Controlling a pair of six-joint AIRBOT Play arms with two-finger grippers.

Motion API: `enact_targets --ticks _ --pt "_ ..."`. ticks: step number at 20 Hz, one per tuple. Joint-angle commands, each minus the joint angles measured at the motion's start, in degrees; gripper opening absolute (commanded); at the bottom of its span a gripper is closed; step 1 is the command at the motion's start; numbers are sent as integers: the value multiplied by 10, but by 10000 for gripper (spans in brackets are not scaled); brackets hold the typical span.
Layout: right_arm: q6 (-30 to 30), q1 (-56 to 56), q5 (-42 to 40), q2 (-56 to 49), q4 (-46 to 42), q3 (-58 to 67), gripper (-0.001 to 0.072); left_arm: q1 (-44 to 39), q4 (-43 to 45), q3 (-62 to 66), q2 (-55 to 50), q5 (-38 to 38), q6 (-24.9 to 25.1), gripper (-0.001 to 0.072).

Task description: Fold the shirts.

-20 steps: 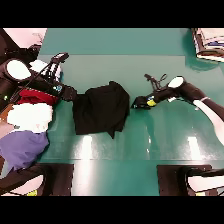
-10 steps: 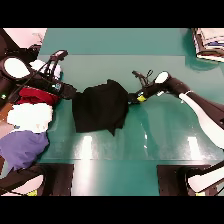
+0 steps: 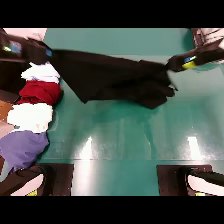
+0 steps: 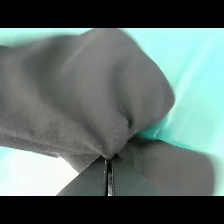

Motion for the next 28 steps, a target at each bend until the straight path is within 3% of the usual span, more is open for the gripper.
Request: enact_targets --ticks 1,5,9,14,16,21,25,28 --pt "5 -17 13 85 -20 51 9 2 -47 65 21 -9 0 25" --pt "5 -17 12 160 -31 97 10 2 -105 145 39 -20 0 25" --pt "5 -17 8 214 -97 173 9 2 -149 271 44 -18 -1 24" --pt "4 -17 8 193 -116 268 9 2 -175 258 63 -25 -1 24" --pt "5 -17 6 156 -83 258 9 2 -152 184 63 -30 -3 24" --pt "4 -17 28 13 54 123 9 2 44 -153 63 30 -52 25" --pt "-7 0 3 -91 74 15 9 2 65 -429 63 217 -61 25" --pt "-19 19 -50 -139 75 -34 9 2 66 -529 63 350 -83 25"
